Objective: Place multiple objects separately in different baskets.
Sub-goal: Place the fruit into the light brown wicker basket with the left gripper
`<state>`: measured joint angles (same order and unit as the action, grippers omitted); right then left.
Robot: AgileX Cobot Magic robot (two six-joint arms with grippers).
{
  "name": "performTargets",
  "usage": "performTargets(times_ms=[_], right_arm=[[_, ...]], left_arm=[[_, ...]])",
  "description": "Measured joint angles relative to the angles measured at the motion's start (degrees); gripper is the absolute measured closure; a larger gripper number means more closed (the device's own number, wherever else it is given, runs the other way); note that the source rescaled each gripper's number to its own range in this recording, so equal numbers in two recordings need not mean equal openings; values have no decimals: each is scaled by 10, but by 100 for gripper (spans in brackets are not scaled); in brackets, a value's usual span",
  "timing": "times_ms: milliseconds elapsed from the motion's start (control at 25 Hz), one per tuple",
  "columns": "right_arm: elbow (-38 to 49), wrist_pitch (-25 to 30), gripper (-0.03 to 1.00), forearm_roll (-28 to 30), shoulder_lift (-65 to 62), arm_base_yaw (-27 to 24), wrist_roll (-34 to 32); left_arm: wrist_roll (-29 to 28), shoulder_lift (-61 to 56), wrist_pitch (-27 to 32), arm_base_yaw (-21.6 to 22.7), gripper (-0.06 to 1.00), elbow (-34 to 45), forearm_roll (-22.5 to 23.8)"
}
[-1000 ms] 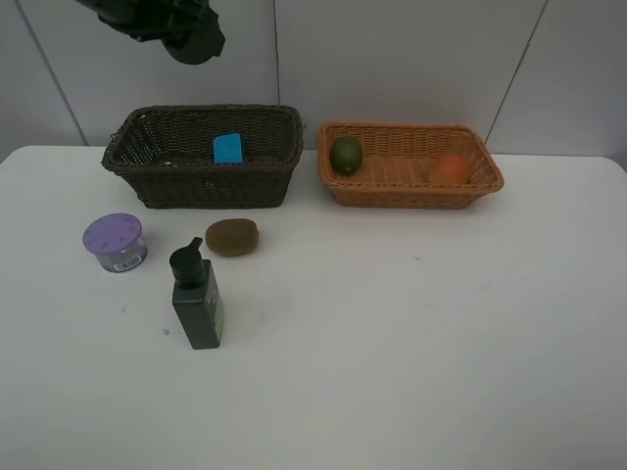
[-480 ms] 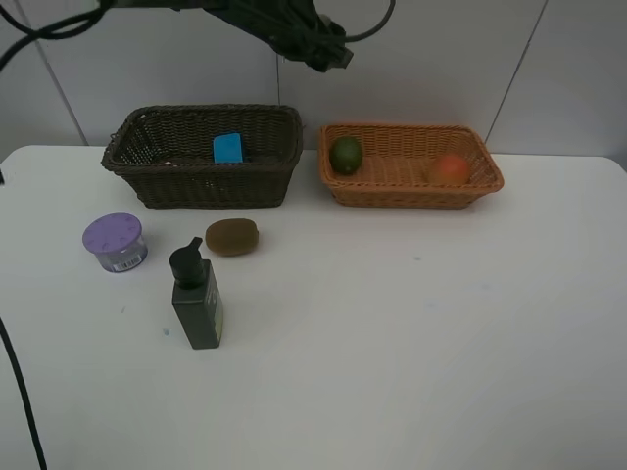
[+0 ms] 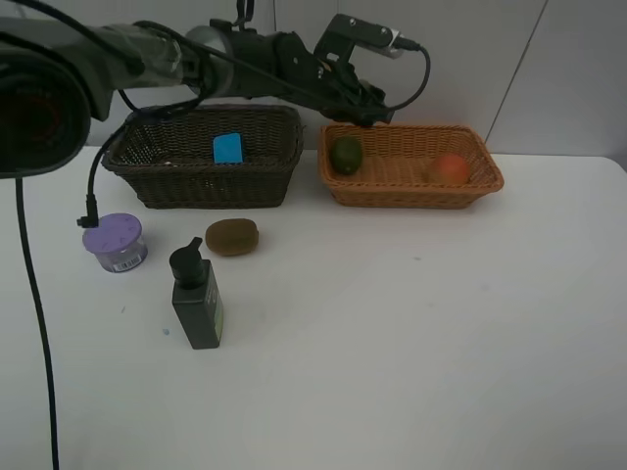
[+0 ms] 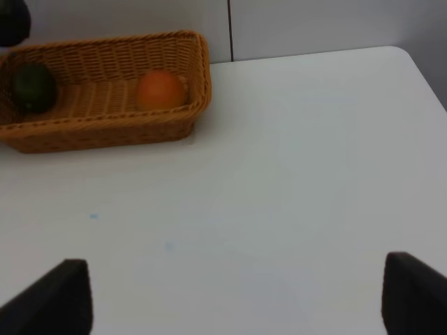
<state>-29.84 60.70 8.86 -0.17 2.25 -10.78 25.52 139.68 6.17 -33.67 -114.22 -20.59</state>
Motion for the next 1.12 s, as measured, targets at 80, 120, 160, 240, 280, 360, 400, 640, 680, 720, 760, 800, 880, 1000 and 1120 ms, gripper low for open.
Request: performTargets(times_ms=[80,120,160,240,280,360,400,640,680,720,760,800,880,1000,1120], right_arm=[[0,0,-3,0,0,0,0],[0,0,-3,0,0,0,0],[0,0,-3,0,0,0,0],[0,0,-3,0,0,0,0],[0,0,-3,0,0,0,0],[0,0,-3,0,0,0,0],[0,0,-3,0,0,0,0],[0,0,-3,0,0,0,0],[0,0,-3,0,0,0,0],[0,0,-3,0,0,0,0],[0,0,-3,0,0,0,0],[0,0,-3,0,0,0,0],[0,0,-3,0,0,0,0],[0,0,-3,0,0,0,0],[0,0,-3,0,0,0,0]], left_arm=[[0,11,0,-3,26,0,-5],[0,14,0,-4,26,0,-6],[0,16,0,-4,26,0,-6],[0,17,-1,-4,26,0,-8],[0,17,-2,-4,26,-1,-8],[0,17,-3,-4,26,-1,-8],[0,17,-3,-4,26,-1,-8],[-2,17,13,-4,26,-1,-13],[-4,17,13,-4,22,-1,-14],[-4,17,12,-4,11,-1,-16],[-4,17,12,-4,3,-1,-16],[-4,17,12,-4,0,-1,-16],[-4,17,13,-4,-4,-1,-18],[-4,17,13,-4,-5,-1,-18],[-4,17,13,-4,-5,-1,-19]])
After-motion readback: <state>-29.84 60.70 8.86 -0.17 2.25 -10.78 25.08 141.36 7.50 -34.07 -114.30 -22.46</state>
